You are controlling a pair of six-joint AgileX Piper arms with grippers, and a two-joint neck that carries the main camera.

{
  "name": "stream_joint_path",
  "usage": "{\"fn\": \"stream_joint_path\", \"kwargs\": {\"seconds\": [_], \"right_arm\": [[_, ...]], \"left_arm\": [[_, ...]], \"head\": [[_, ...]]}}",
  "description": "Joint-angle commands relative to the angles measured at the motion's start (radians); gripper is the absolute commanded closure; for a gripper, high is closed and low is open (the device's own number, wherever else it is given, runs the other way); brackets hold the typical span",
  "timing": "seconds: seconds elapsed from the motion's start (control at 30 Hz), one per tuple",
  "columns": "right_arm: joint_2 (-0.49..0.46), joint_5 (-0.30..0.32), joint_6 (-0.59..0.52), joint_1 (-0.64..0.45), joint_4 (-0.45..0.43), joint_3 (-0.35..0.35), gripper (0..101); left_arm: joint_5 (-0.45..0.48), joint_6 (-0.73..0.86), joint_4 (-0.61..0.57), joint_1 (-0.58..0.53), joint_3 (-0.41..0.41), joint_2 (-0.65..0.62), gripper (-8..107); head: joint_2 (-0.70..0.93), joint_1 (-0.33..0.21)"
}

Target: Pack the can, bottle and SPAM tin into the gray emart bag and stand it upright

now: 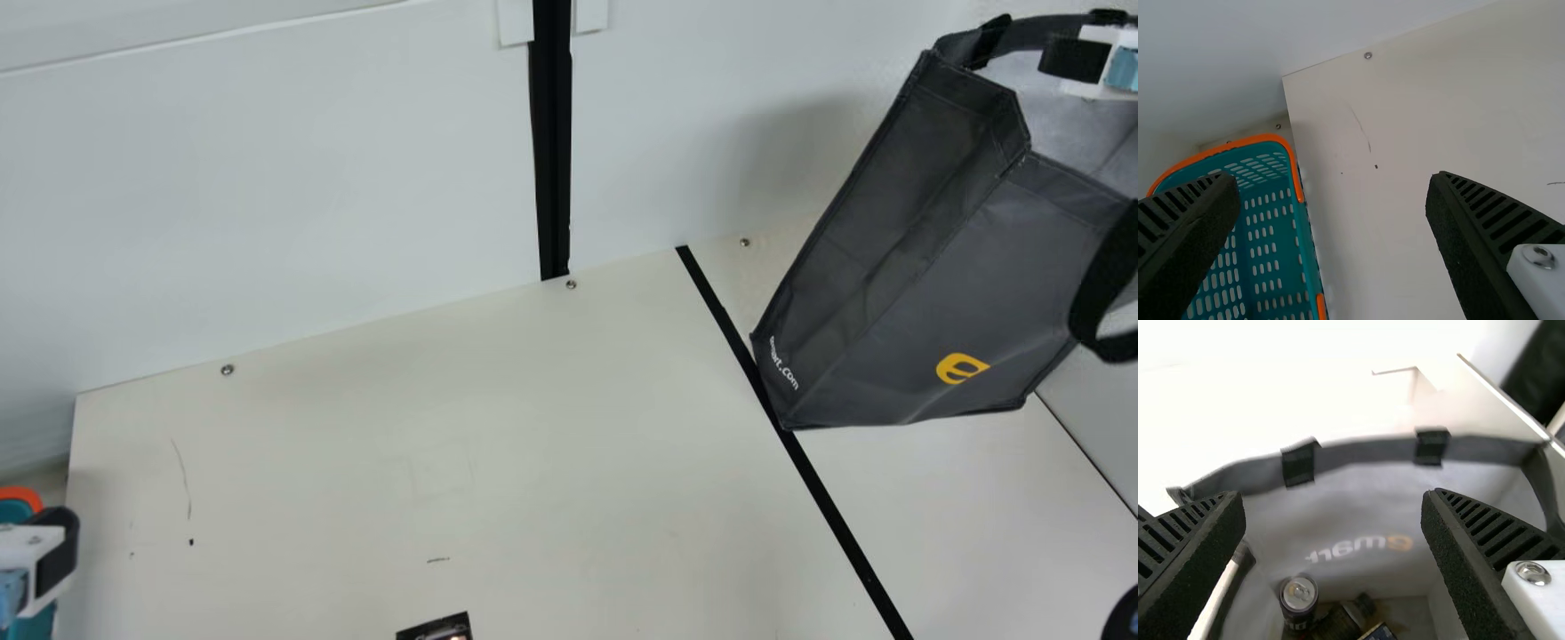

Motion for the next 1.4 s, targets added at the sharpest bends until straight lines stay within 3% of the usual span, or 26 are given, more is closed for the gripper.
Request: {"fn": "stream_joint_path", "kwargs": {"seconds": [0.0, 0.67, 1.13, 1.37], "right_arm": [[-0.006, 0.000, -0.002, 0.012, 0.007, -0.001, 6], [-0.098, 0.000, 0.034, 0.296, 0.033, 0.096, 6], [-0.149, 0.000, 0.105, 0.537, -0.011, 0.212, 6], [-0.178, -0.036, 0.134, 0.639, -0.040, 0.309, 6]], "left_arm": [[0.000, 0.000, 0.000, 0.000, 0.000, 0.000, 9], [0.000, 0.000, 0.000, 0.000, 0.000, 0.000, 9], [0.000, 0.000, 0.000, 0.000, 0.000, 0.000, 9], [0.000, 0.000, 0.000, 0.000, 0.000, 0.000, 9]], "head": [[-0.002, -0.023], [-0.002, -0.023], [-0.002, -0.023], [-0.002, -0.023]]}}
